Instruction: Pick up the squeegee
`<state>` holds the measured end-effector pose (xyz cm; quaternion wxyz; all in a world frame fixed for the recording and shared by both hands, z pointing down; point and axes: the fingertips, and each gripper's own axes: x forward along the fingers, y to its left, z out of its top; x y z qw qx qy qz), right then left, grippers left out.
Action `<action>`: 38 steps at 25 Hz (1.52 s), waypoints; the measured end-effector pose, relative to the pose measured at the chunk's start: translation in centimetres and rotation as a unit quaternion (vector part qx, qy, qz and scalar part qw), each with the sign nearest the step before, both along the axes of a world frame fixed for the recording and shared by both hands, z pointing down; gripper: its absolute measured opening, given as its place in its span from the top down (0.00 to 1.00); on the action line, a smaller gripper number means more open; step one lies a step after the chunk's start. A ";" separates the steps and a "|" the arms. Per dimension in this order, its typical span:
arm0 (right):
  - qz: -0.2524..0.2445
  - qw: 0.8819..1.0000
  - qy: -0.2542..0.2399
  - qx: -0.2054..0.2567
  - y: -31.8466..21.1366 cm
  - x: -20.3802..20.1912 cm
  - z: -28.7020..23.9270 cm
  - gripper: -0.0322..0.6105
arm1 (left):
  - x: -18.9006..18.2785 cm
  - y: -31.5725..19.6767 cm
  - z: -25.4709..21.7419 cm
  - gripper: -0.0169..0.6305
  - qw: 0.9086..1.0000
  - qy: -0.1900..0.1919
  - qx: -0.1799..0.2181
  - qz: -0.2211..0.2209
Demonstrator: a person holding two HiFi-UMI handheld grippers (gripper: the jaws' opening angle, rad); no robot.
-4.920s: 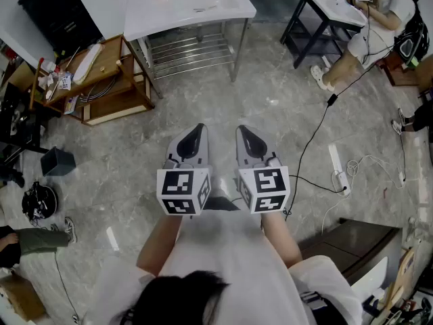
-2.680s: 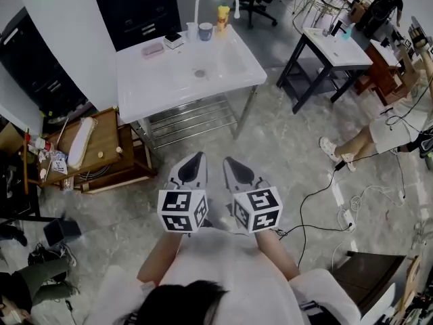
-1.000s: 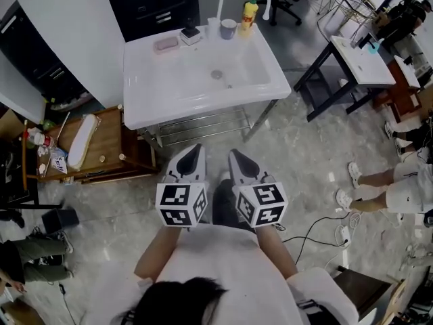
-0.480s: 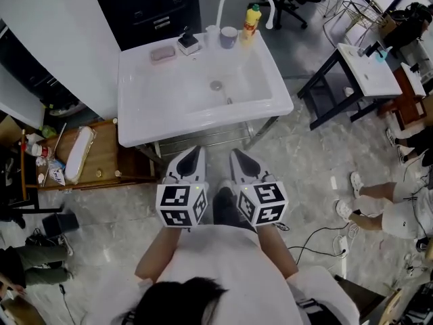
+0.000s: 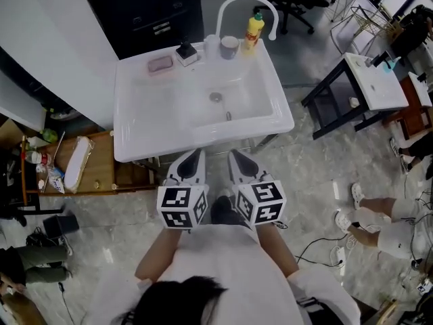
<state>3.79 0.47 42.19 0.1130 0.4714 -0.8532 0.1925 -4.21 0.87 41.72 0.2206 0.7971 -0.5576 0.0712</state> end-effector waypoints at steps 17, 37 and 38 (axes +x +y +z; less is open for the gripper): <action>-0.048 0.999 0.003 -0.005 -8.3 3.4 0.6 0.91 | 4.5 -7.3 0.8 0.94 0.999 -0.006 -0.013 -0.030; -0.054 0.998 0.001 -0.014 -11.9 3.5 1.7 0.91 | 4.4 -10.5 1.6 0.94 0.999 -0.004 -0.022 -0.049; -0.052 0.999 0.002 -0.014 -12.1 3.4 1.8 0.91 | 4.1 -10.7 1.6 0.94 0.999 -0.004 -0.022 -0.049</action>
